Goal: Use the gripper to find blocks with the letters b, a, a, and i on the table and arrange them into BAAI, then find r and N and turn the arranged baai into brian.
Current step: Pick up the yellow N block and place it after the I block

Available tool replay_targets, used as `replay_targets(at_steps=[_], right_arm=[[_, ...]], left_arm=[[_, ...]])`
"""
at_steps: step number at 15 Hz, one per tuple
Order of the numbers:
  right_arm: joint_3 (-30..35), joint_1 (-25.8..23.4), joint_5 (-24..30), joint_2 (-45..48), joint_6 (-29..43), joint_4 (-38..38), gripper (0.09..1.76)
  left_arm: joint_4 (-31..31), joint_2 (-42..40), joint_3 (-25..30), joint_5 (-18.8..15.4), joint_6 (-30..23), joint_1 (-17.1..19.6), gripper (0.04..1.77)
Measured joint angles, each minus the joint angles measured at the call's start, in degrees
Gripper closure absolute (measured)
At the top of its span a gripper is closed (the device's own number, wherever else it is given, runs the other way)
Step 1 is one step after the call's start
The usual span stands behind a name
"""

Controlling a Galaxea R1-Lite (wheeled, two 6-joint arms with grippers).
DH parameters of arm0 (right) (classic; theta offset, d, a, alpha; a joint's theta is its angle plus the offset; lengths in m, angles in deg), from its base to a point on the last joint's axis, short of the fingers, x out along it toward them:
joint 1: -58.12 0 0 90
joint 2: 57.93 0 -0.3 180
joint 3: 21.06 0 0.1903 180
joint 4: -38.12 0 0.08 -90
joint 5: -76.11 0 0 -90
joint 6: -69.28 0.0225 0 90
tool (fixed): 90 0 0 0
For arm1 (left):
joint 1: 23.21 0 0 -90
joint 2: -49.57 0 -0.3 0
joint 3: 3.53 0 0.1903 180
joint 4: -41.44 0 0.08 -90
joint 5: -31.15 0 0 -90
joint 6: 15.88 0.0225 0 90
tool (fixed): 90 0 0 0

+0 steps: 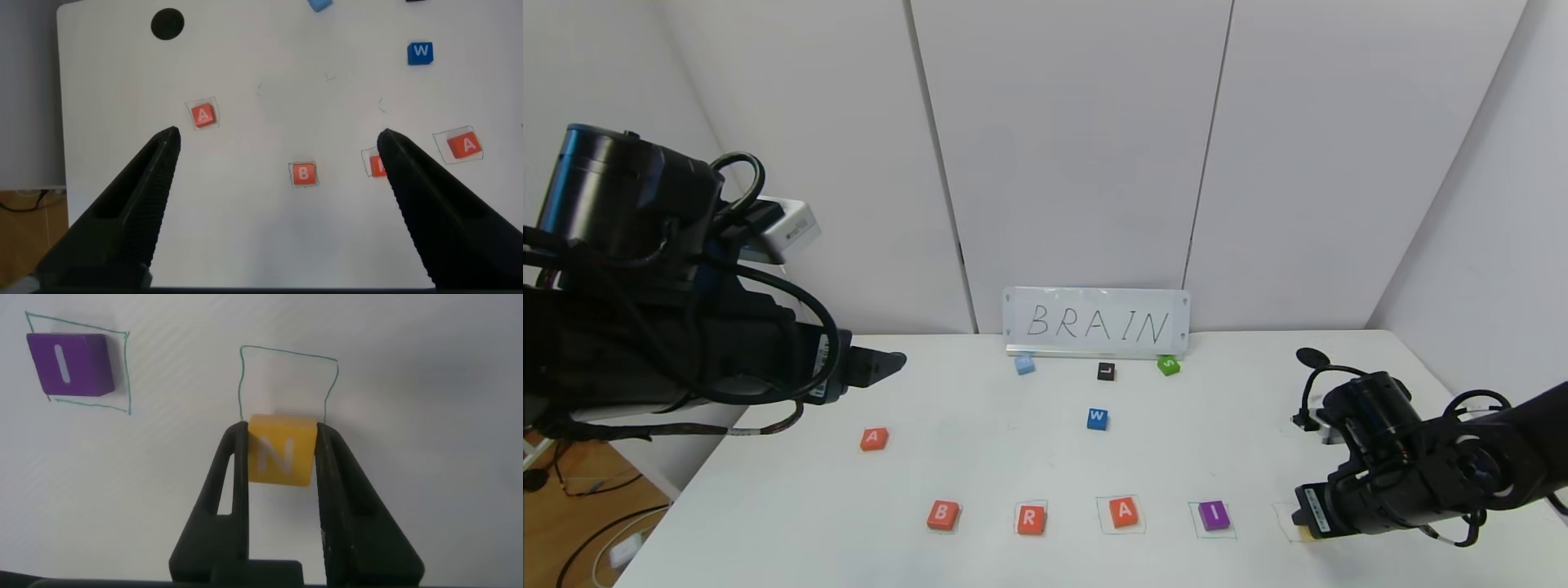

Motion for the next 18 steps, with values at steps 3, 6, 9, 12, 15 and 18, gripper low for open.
replay_targets(at_steps=[3, 6, 9, 12, 15, 18], right_arm=[[-0.3, -0.2, 0.0, -1.2, 0.0, 0.0, 1.3], [-0.8, -0.3, 0.0, -2.0, 0.0, 0.2, 1.3], [-1.8, 0.0, 0.0, -2.9, 0.2, 0.4, 1.3], [-2.5, 0.3, 0.0, -3.5, 0.2, 0.5, 1.3], [-2.9, 0.3, 0.0, -4.3, 0.3, 0.7, 1.3], [-2.9, 0.4, 0.0, -5.1, 0.6, 2.1, 1.3]], left_arm=[[0.0, 0.1, 0.0, 0.1, 0.2, 0.0, 0.09], [0.0, 0.1, 0.0, 0.1, 0.2, -0.2, 0.09], [0.1, 0.1, 0.2, 0.1, 0.2, -0.2, 0.09], [0.1, 0.1, 0.3, 0.1, 0.2, -0.3, 0.09], [0.1, 0.1, 0.3, 0.1, 0.2, -0.2, 0.09], [0.1, 0.1, 0.3, 0.1, 0.2, -0.2, 0.09]])
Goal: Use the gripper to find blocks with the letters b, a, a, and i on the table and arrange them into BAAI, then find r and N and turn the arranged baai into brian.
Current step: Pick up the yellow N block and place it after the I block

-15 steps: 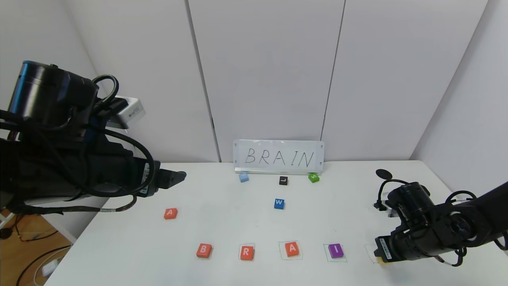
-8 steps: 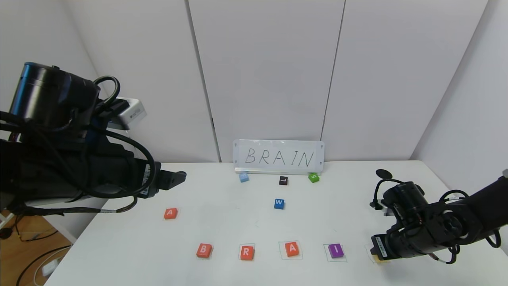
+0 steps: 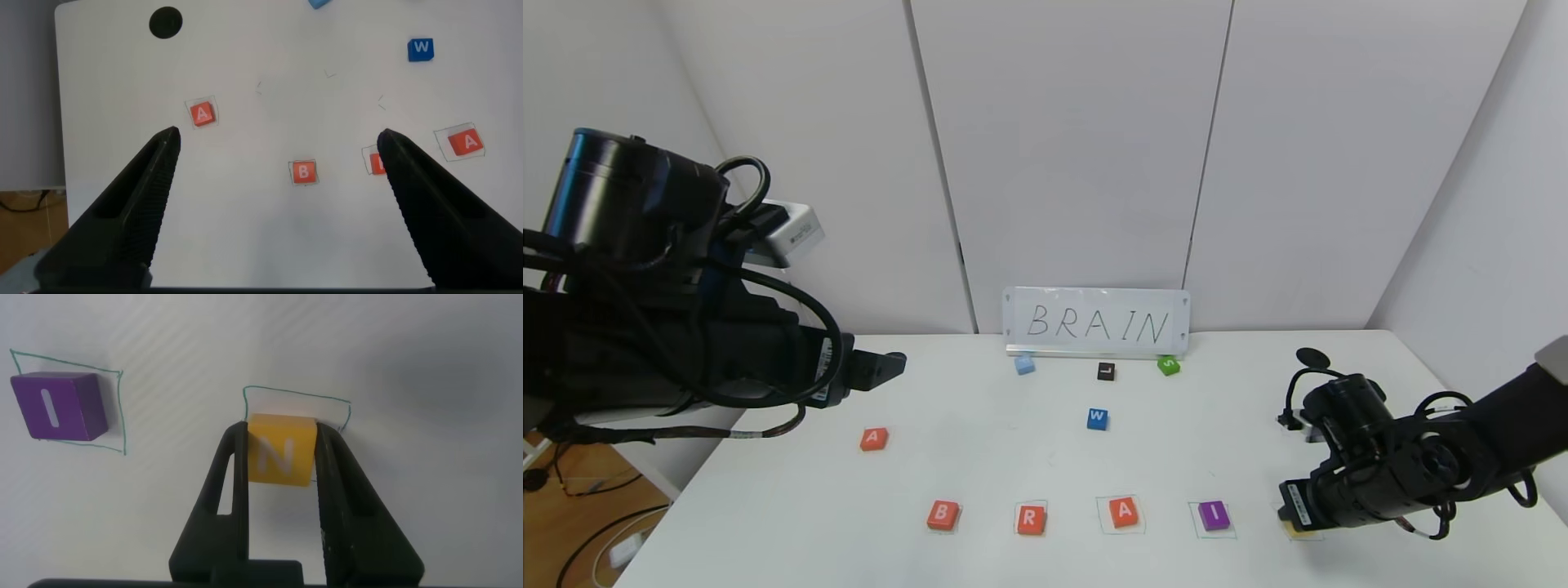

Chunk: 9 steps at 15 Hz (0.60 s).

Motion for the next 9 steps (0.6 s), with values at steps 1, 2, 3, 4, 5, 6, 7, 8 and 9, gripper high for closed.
replay_targets(at_steps=[1, 2, 3, 4, 5, 6, 7, 8, 9], right_arm=[[0.0, 0.0, 0.0, -0.1, 0.1, 0.1, 1.3], [-0.1, 0.0, 0.0, -0.3, 0.2, 0.1, 1.3], [-0.1, 0.0, 0.0, -0.3, 0.2, 0.1, 1.3], [-0.1, 0.0, 0.0, -0.4, 0.3, 0.1, 1.3], [-0.1, 0.0, 0.0, -0.4, 0.4, 0.1, 1.3], [-0.1, -0.1, 0.0, -0.4, 0.5, 0.1, 1.3], [-0.1, -0.1, 0.1, -0.4, 0.5, 0.1, 1.3], [-0.1, -0.1, 0.1, -0.4, 0.5, 0.0, 1.3], [-0.1, -0.1, 0.2, -0.4, 0.4, 0.0, 1.3]], left_arm=[[0.0, 0.0, 0.0, 0.0, 0.0, 0.0, 0.09], [0.0, 0.0, 0.0, 0.0, 0.0, 0.0, 0.09], [0.0, 0.0, 0.0, 0.0, 0.0, 0.0, 0.09], [0.0, 0.0, 0.0, 0.0, 0.0, 0.0, 0.09], [0.0, 0.0, 0.0, 0.0, 0.0, -0.1, 0.09], [0.0, 0.0, 0.0, 0.0, 0.0, -0.1, 0.09], [0.0, 0.0, 0.0, 0.0, 0.0, -0.1, 0.09], [0.0, 0.1, 0.1, 0.0, 0.0, -0.1, 0.09], [0.0, 0.1, 0.1, 0.0, 0.0, -0.1, 0.09]])
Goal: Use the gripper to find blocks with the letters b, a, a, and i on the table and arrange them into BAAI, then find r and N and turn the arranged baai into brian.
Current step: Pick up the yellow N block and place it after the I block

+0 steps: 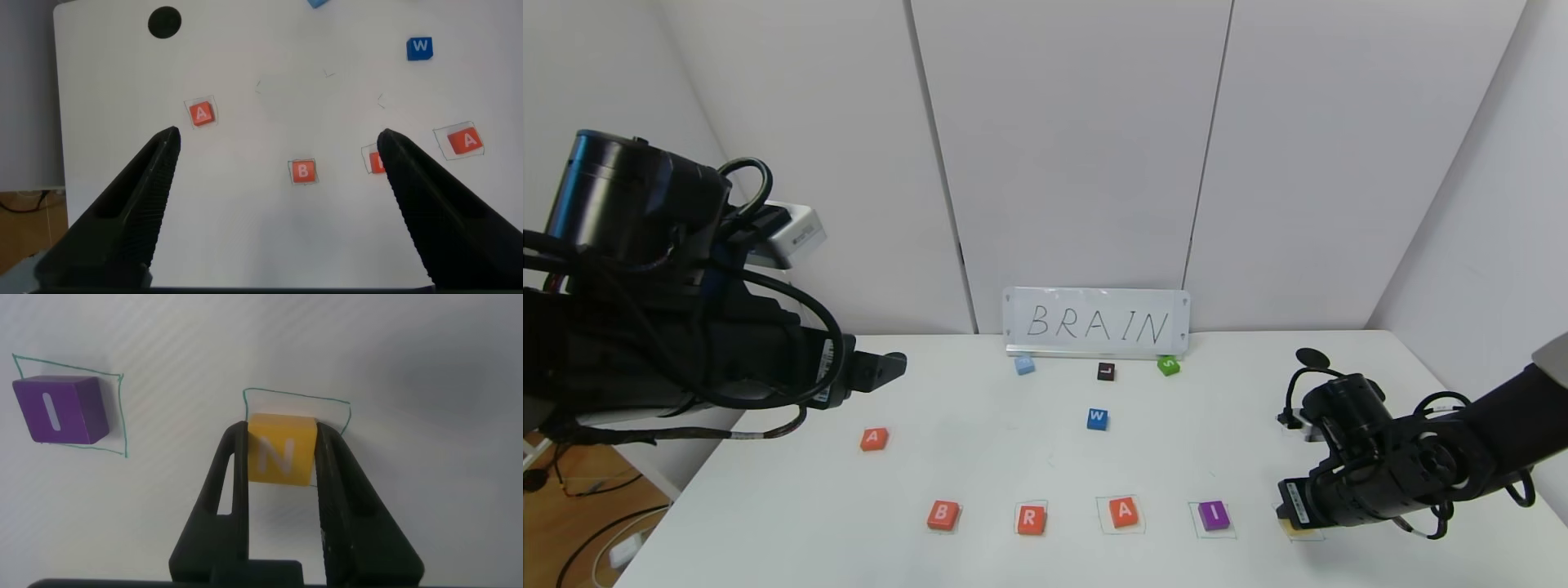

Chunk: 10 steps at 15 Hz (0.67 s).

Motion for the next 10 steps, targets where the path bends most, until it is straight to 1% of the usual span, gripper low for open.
replay_targets(at_steps=[3, 6, 8, 10], right_arm=[[0.1, 0.1, -0.1, 0.0, -0.1, 0.0, 1.3], [0.1, 0.2, -0.2, 0.1, -0.1, -0.5, 0.94], [0.1, 0.2, 0.0, 0.5, 0.1, -0.5, 0.76], [0.1, 0.0, 0.0, 0.9, 0.1, -0.5, 0.61]], left_arm=[[0.0, 0.1, 0.0, 0.0, 0.0, 0.0, 0.09], [0.0, 0.2, 0.0, 0.0, 0.0, 0.0, 0.09], [0.0, 0.2, 0.0, 0.0, 0.0, 0.0, 0.09], [0.0, 0.2, 0.0, 0.0, 0.0, 0.0, 0.09]])
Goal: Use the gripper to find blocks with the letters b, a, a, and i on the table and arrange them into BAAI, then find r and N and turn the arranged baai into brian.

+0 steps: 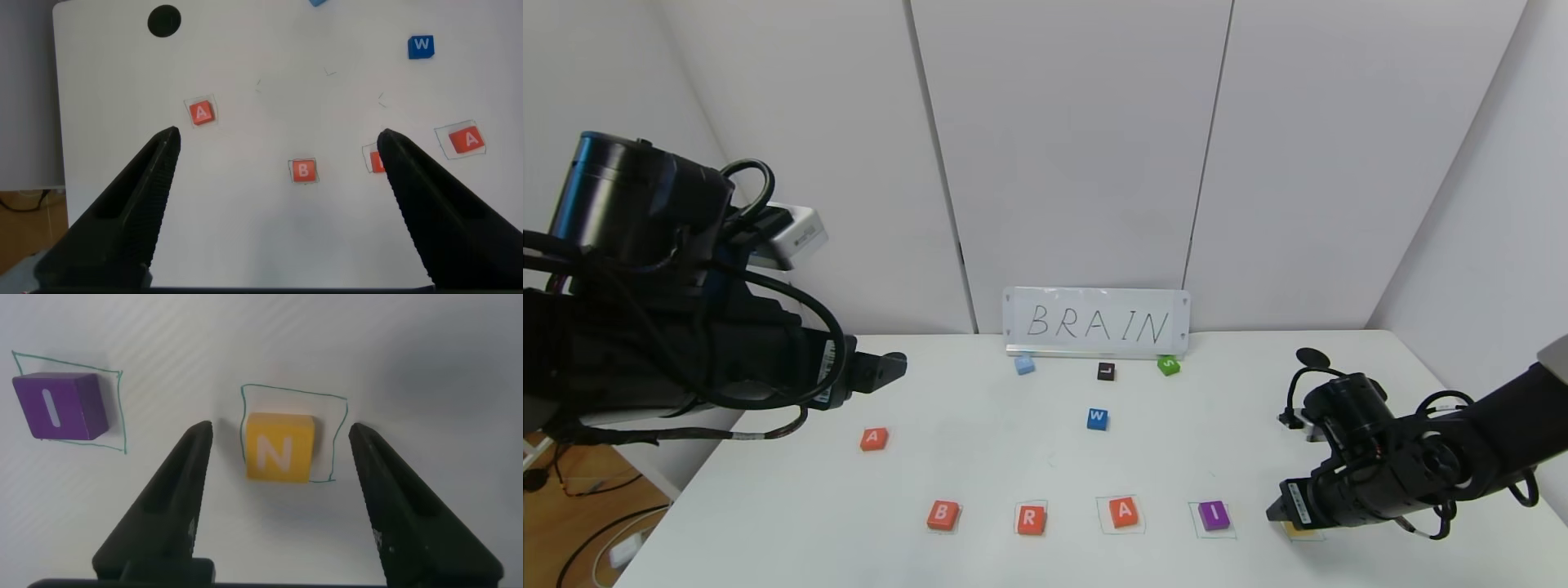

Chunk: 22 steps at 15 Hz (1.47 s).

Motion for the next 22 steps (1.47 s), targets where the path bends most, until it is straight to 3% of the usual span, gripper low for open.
replay_targets(at_steps=[4, 10, 14, 19, 22], right_arm=[[0.3, 0.1, 0.2, 1.5, 0.0, -0.2, 0.43], [0.5, -0.2, 0.3, 4.9, -0.1, -0.5, 0.27], [0.0, -0.5, 0.3, 8.1, -0.4, -0.5, 0.22], [-1.1, -4.3, 0.4, 14.4, -3.9, 0.0, 0.18], [-2.2, -6.4, 0.4, 19.3, -5.8, -0.4, 0.17]], left_arm=[[0.0, 0.1, 0.0, 0.0, 0.0, -0.1, 0.09], [0.2, 0.1, 0.0, -0.1, 0.0, 0.4, 0.09], [5.8, 0.7, 1.5, -0.2, 0.2, 2.6, 0.09], [17.4, 1.1, 4.4, -1.5, 3.9, 10.2, 0.09], [19.9, 0.2, 6.0, -6.0, 6.3, 16.1, 0.09]])
